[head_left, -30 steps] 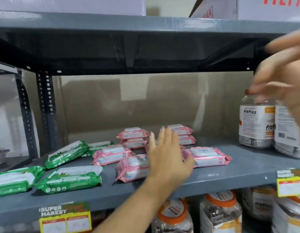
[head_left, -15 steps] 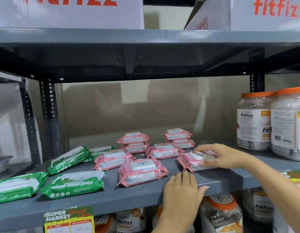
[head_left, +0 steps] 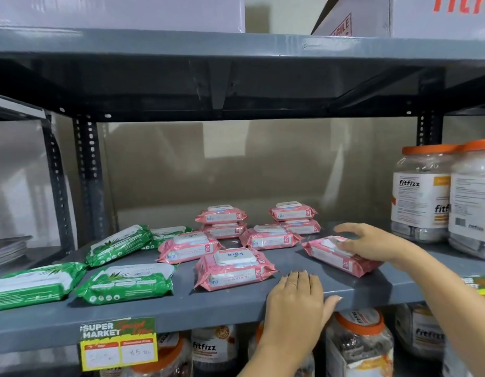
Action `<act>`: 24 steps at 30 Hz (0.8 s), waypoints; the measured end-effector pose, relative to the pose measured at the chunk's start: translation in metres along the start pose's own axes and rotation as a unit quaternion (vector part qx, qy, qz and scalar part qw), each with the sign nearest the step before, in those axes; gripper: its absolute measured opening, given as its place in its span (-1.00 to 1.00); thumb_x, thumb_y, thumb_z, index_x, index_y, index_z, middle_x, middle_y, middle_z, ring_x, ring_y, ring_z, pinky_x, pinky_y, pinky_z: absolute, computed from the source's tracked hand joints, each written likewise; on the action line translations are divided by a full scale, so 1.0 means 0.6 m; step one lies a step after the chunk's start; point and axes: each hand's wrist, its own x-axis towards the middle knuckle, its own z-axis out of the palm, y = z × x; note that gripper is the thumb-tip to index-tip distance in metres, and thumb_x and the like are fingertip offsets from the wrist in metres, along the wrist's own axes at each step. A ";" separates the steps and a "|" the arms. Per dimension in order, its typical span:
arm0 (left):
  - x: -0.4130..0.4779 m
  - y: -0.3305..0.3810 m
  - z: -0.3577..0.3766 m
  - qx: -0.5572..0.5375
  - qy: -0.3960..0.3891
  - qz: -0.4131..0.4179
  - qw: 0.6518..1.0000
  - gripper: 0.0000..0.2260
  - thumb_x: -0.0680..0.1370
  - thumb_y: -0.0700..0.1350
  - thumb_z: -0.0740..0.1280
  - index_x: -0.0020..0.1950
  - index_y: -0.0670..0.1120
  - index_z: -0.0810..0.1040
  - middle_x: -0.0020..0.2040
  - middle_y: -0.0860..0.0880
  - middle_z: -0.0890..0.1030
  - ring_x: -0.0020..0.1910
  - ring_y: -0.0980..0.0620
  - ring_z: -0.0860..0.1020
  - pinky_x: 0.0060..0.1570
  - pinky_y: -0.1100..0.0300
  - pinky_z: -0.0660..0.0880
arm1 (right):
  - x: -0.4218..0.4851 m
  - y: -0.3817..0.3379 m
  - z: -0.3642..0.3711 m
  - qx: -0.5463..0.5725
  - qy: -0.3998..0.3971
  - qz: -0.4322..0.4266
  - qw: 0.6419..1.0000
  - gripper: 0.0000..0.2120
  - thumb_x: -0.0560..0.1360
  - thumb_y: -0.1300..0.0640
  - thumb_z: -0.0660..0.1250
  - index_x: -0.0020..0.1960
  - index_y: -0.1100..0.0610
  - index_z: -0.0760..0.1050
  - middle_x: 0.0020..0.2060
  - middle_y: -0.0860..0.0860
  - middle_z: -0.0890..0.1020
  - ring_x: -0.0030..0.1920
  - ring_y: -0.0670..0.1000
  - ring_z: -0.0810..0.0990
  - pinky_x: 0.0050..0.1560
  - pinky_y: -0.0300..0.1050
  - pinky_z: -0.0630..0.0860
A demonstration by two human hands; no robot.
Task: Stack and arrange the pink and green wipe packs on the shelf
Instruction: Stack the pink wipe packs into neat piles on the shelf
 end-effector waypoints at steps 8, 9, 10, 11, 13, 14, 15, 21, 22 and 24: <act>-0.001 -0.001 0.007 0.001 0.030 0.005 1.000 -0.52 0.59 0.21 0.07 0.02 -0.06 0.68 -0.03 -0.03 0.70 -0.08 0.06 0.67 -0.05 0.21 0.58 | -0.012 -0.006 0.002 -0.092 0.030 -0.009 0.995 -0.56 0.50 -0.23 0.22 0.31 -0.08 0.51 0.36 0.00 0.50 0.30 0.09 0.48 0.28 -0.02 0.42; -0.002 -0.002 0.008 0.002 0.031 0.006 1.000 -0.52 0.59 0.21 0.07 0.02 -0.06 0.68 -0.03 -0.03 0.70 -0.08 0.06 0.67 -0.05 0.21 0.59 | -0.014 -0.005 -0.002 -0.095 0.004 -0.007 0.995 -0.56 0.52 -0.22 0.20 0.34 -0.11 0.46 0.43 0.00 0.41 0.37 0.11 0.42 0.34 0.00 0.36; -0.002 -0.002 0.009 0.003 0.034 0.006 0.999 -0.52 0.59 0.21 0.07 0.02 -0.06 0.68 -0.03 -0.03 0.70 -0.08 0.06 0.67 -0.05 0.21 0.59 | -0.017 -0.006 -0.009 -0.083 -0.032 -0.002 0.996 -0.57 0.53 -0.20 0.20 0.37 -0.15 0.41 0.49 -0.01 0.31 0.42 0.11 0.35 0.36 0.00 0.31; -0.002 -0.003 0.010 0.003 0.037 0.006 0.999 -0.52 0.60 0.21 0.08 0.02 -0.06 0.69 -0.03 -0.03 0.70 -0.07 0.06 0.67 -0.05 0.21 0.59 | -0.018 -0.004 -0.015 -0.051 -0.064 -0.004 0.997 -0.58 0.55 -0.15 0.21 0.39 -0.18 0.37 0.51 -0.04 0.24 0.43 0.09 0.31 0.34 -0.02 0.29; -0.001 -0.003 0.011 0.003 0.043 0.008 0.999 -0.52 0.60 0.21 0.09 0.02 -0.06 0.68 -0.03 -0.03 0.70 -0.07 0.06 0.66 -0.05 0.21 0.59 | -0.023 -0.001 -0.020 0.005 -0.102 -0.007 0.995 -0.58 0.55 -0.13 0.22 0.41 -0.21 0.34 0.48 -0.06 0.27 0.38 0.05 0.32 0.24 -0.05 0.30; -0.001 -0.003 0.012 0.003 0.046 0.009 0.999 -0.52 0.60 0.21 0.09 0.02 -0.06 0.68 -0.03 -0.03 0.70 -0.07 0.06 0.66 -0.05 0.21 0.59 | -0.025 -0.001 -0.016 -0.015 -0.089 -0.015 0.996 -0.54 0.50 -0.23 0.22 0.39 -0.22 0.35 0.44 -0.05 0.33 0.37 0.06 0.33 0.26 -0.04 0.30; -0.001 -0.003 0.012 0.004 0.049 0.009 0.999 -0.53 0.61 0.21 0.09 0.02 -0.06 0.68 -0.02 -0.03 0.70 -0.07 0.06 0.66 -0.05 0.21 0.59 | -0.023 0.000 -0.009 -0.057 -0.060 -0.035 0.996 -0.43 0.41 -0.38 0.18 0.38 -0.23 0.37 0.35 -0.04 0.40 0.37 0.09 0.35 0.30 0.01 0.31; -0.005 -0.004 0.017 0.009 0.058 0.016 0.998 -0.55 0.62 0.21 0.11 0.05 -0.06 0.66 -0.01 -0.02 0.69 -0.06 0.06 0.65 -0.02 0.21 0.57 | -0.008 -0.002 0.000 -0.021 -0.065 -0.050 0.996 -0.53 0.53 -0.14 0.20 0.43 -0.24 0.25 0.43 -0.03 0.23 0.48 0.06 0.08 0.45 0.14 0.13; -0.006 -0.004 0.017 0.011 0.063 0.016 0.998 -0.55 0.62 0.21 0.10 0.05 -0.05 0.66 -0.01 -0.02 0.69 -0.05 0.06 0.65 -0.02 0.21 0.57 | -0.010 0.000 -0.004 0.038 -0.100 -0.053 0.993 -0.51 0.53 -0.05 0.24 0.43 -0.24 0.25 0.47 -0.06 0.20 0.48 0.03 0.13 0.46 0.10 0.14; -0.007 -0.004 0.017 0.009 0.074 0.015 0.997 -0.56 0.63 0.20 0.09 0.05 -0.04 0.66 -0.01 -0.01 0.69 -0.05 0.07 0.65 -0.02 0.22 0.56 | -0.012 0.006 -0.004 0.080 -0.135 -0.052 0.986 -0.53 0.51 0.02 0.29 0.37 -0.26 0.31 0.46 -0.10 0.27 0.41 -0.01 0.29 0.43 0.03 0.22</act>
